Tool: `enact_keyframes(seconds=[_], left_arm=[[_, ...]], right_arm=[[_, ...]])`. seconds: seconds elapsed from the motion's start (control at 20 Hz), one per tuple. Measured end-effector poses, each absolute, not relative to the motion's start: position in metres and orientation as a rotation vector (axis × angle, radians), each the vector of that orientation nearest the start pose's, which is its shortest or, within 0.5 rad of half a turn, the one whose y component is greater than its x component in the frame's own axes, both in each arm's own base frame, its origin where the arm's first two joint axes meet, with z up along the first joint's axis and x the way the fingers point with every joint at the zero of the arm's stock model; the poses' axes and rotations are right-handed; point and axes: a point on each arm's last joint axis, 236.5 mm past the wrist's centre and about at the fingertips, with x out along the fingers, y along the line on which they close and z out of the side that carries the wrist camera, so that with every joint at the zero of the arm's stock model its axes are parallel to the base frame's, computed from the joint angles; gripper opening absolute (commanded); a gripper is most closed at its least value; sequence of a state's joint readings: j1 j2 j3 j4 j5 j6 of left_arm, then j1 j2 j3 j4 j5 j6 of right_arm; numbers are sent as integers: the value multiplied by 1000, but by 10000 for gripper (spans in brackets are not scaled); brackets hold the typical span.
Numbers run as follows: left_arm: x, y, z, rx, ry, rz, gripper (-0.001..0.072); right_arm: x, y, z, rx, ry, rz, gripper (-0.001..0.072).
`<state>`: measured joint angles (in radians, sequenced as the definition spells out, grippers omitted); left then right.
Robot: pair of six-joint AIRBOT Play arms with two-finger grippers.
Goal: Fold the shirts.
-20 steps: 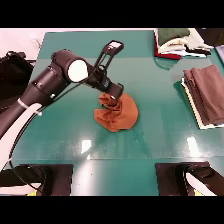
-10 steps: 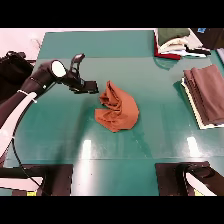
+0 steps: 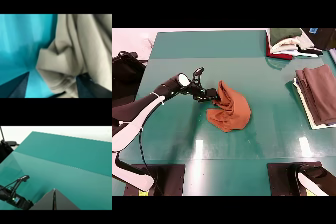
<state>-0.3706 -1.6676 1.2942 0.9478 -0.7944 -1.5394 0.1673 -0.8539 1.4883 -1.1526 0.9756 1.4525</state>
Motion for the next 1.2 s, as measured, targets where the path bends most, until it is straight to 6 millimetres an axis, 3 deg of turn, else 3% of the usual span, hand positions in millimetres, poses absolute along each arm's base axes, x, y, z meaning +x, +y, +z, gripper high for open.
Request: enact_keyframes(seconds=[0.05, 0.2, 0.25, 0.45, 0.55, 0.65, 0.7, 0.75, 0.8, 1.0, 1.2], left_arm=[[432, -276, -55, -408, 1222, -474, 653], [430, -284, -57, -411, 1216, -485, 85], [433, -286, -55, -417, 1203, -486, 26], [446, -277, -35, -395, 1184, -511, 26], [456, -265, -17, -362, 1168, -531, 26], [465, -252, 0, -324, 1155, -549, 26], [468, -245, 7, -307, 1149, -555, 26], [471, -239, 13, -295, 1147, -558, 26], [473, -233, 17, -284, 1144, -558, 26], [475, -220, 22, -250, 1150, -556, 26], [476, -214, 22, -233, 1154, -551, 26]], right_arm=[[342, 138, 361, 151, 337, 487, 16], [346, 141, 349, 158, 382, 488, 16], [347, 142, 342, 158, 409, 490, 16], [351, 147, 297, 145, 576, 503, 16], [350, 149, 261, 146, 691, 504, 16], [347, 149, 211, 161, 828, 494, 18], [342, 150, 182, 178, 899, 490, 80], [337, 152, 151, 202, 971, 485, 339], [331, 154, 124, 234, 1029, 481, 498], [299, 180, 22, 430, 1250, 495, 481], [283, 229, -32, 562, 1338, 566, 480]])
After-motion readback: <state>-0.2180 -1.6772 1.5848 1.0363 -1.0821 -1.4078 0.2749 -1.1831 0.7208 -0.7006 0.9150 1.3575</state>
